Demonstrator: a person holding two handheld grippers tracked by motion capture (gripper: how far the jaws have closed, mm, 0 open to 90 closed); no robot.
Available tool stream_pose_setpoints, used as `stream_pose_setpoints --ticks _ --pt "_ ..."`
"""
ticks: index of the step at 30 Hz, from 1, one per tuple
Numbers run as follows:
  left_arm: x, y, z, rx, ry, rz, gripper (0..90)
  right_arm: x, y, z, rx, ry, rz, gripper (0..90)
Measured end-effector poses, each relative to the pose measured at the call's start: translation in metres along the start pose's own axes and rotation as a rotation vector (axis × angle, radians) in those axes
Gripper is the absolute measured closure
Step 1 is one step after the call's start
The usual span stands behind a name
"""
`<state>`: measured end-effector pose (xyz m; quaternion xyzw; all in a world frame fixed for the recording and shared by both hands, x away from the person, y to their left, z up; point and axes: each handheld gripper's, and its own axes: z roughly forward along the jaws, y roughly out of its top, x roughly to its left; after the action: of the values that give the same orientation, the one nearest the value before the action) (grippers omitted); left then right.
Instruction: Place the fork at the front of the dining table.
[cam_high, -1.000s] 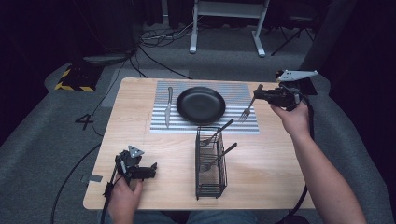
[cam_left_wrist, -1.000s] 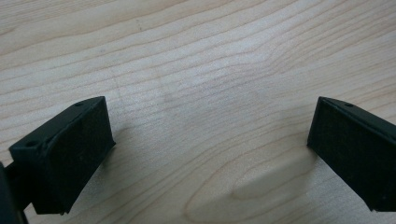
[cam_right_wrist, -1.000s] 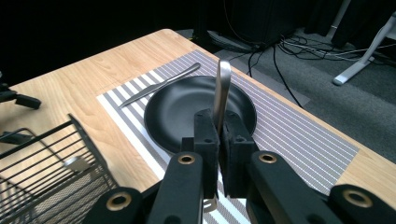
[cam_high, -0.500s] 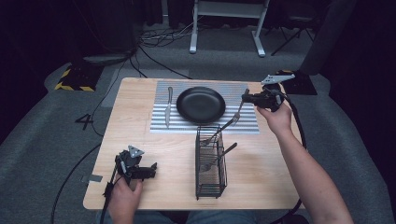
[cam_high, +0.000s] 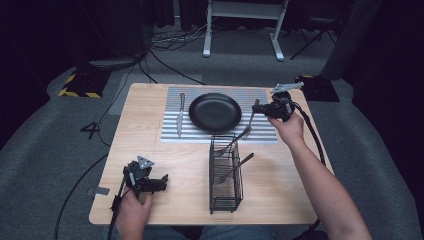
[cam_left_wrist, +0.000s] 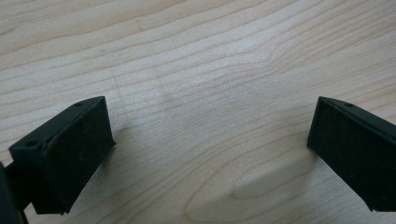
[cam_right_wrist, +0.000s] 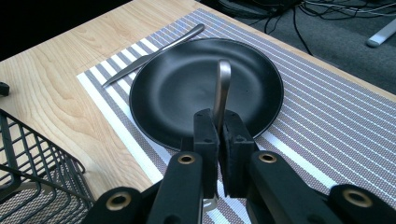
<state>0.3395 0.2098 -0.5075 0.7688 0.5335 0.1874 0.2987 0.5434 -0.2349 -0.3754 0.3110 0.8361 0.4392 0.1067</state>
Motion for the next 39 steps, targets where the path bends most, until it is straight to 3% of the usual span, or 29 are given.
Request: stream_pose_setpoints --ticks 9,13,17,22,32,39 --pt "0.0 0.0 0.0 0.0 0.0 0.0 0.2 -0.002 0.0 0.003 0.013 -0.007 0.007 85.7" --pt "0.0 0.0 0.0 0.0 0.0 0.0 0.2 -0.007 -0.001 0.004 0.019 -0.041 0.018 82.6" --pt "0.0 0.0 0.0 0.0 0.0 0.0 0.2 -0.01 -0.004 0.003 0.022 -0.053 0.044 73.8" --pt "0.0 0.0 0.0 0.001 0.0 0.0 0.2 -0.015 -0.008 0.003 0.031 -0.075 0.056 69.7" --pt "0.0 0.0 0.0 0.0 0.0 0.0 0.2 -0.029 -0.023 0.004 0.069 -0.132 0.114 65.7" --pt "0.0 0.0 0.0 0.0 0.0 0.0 0.1 -0.039 -0.035 0.009 0.113 -0.143 0.157 65.5"
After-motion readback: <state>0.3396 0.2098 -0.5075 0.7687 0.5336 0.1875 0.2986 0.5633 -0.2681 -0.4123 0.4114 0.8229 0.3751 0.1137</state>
